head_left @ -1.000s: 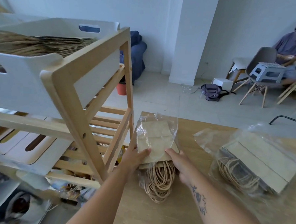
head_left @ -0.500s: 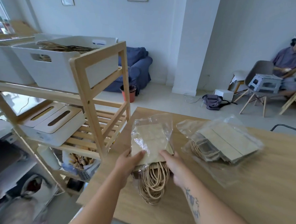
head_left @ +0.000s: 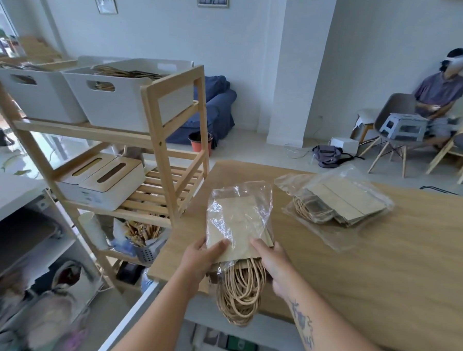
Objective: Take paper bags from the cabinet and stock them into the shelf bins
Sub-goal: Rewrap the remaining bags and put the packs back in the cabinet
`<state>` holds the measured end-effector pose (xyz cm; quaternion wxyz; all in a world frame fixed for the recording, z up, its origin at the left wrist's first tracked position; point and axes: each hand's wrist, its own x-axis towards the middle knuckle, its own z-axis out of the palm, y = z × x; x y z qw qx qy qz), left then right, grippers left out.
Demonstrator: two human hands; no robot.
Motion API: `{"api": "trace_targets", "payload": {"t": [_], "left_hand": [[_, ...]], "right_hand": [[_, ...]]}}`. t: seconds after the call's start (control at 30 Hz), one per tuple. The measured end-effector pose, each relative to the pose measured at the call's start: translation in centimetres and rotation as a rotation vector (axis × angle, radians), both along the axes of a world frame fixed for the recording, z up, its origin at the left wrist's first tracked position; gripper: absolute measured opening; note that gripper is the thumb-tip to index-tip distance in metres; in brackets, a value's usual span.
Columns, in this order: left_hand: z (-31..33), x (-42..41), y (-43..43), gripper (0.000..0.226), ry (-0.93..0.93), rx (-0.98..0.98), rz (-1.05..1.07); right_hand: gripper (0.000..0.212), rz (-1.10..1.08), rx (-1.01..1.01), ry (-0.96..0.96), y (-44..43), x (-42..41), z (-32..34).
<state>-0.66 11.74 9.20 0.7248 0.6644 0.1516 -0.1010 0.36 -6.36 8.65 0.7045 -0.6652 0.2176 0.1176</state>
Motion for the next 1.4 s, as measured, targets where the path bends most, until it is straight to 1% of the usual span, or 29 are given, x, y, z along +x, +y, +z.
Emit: {"api": "trace_targets", "payload": {"t": [0.07, 0.1, 0.17, 0.2, 0.23, 0.3, 0.33, 0.43, 0.53, 0.63, 0.77, 0.83, 0.9, 0.93, 0.97, 1.03, 1.13, 1.23, 1.3, 1.33, 1.37, 1.4], "left_hand": [[-0.4, -1.6, 1.0, 0.053, 0.008, -0.005, -0.036], [-0.7, -2.4, 1.5, 0.055, 0.013, -0.014, -0.046], [-1.5, -4.0, 2.9, 0.066, 0.016, -0.016, -0.059], [-1.9, -4.9, 3.6, 0.069, 0.019, -0.016, -0.069], [-2.3, -5.8, 4.2, 0.068, 0.017, -0.017, -0.078], [-2.9, -7.8, 5.5, 0.058, 0.019, -0.026, -0.096], [-3.3, -8.9, 6.1, 0.055, 0.028, -0.034, -0.101], [-4.6, -12.2, 7.9, 0.056, 0.058, -0.051, -0.114], [-5.3, -15.8, 9.3, 0.051, 0.073, -0.029, -0.123], [-6.4, -18.9, 10.1, 0.039, 0.077, -0.003, -0.138], [-8.5, -21.4, 10.8, 0.035, 0.115, -0.005, -0.138], [-9.4, -22.2, 11.0, 0.035, 0.142, -0.016, -0.146], [-10.2, -22.8, 11.0, 0.035, 0.174, -0.029, -0.155], [-10.6, -23.0, 10.9, 0.035, 0.190, -0.037, -0.155], [-11.1, -23.2, 10.8, 0.034, 0.207, -0.038, -0.151], [-11.8, -23.1, 10.5, 0.032, 0.247, -0.026, -0.140], [-13.4, -22.4, 9.5, 0.040, 0.297, 0.010, -0.110], [-14.9, -21.4, 8.2, 0.046, 0.335, 0.023, -0.062], [-16.1, -20.2, 7.4, 0.045, 0.359, 0.040, -0.034], [-16.8, -19.3, 7.0, 0.046, 0.356, 0.061, -0.015], [-18.0, -18.1, 6.6, 0.048, 0.355, 0.070, 0.007], [-19.4, -16.9, 6.4, 0.051, 0.352, 0.083, 0.022]], "right_hand": [[0.041, -0.018, -0.014, 0.007, 1.0, -1.7, -0.6], [0.045, -0.027, -0.021, 0.011, 1.5, -2.7, -0.9], [0.055, -0.033, -0.042, 0.034, 2.7, -4.8, -1.5], [0.056, -0.030, -0.058, 0.030, 3.3, -5.9, -1.9], [0.053, -0.028, -0.071, 0.019, 3.9, -7.1, -2.2], [0.045, -0.031, -0.060, 0.013, 5.2, -9.4, -3.0], [0.045, -0.032, -0.053, 0.015, 5.9, -10.6, -3.4], [0.041, -0.056, -0.037, 0.017, 7.7, -14.4, -4.8], [0.045, -0.080, 0.014, 0.070, 9.3, -18.2, -6.7], [0.052, -0.100, 0.003, 0.107, 10.1, -21.3, -8.5], [0.045, -0.098, -0.009, 0.163, 10.6, -23.7, -9.9], [0.048, -0.083, 0.002, 0.194, 10.6, -24.4, -10.7], [0.063, -0.074, 0.008, 0.236, 10.7, -24.9, -11.5], [0.067, -0.074, 0.015, 0.259, 10.6, -25.1, -12.2], [0.065, -0.074, 0.018, 0.274, 10.5, -25.3, -12.9], [0.053, -0.078, 0.013, 0.311, 10.4, -25.2, -13.7], [0.044, -0.093, 0.024, 0.368, 9.8, -24.4, -15.1], [0.045, -0.104, 0.031, 0.401, 9.1, -23.1, -16.5], [0.047, -0.085, 0.037, 0.439, 8.5, -21.7, -17.8], [0.051, -0.074, 0.044, 0.447, 8.3, -20.7, -18.3], [0.060, -0.065, 0.048, 0.445, 8.1, -19.4, -19.3], [0.074, -0.057, 0.047, 0.453, 7.9, -18.1, -20.6]]}}
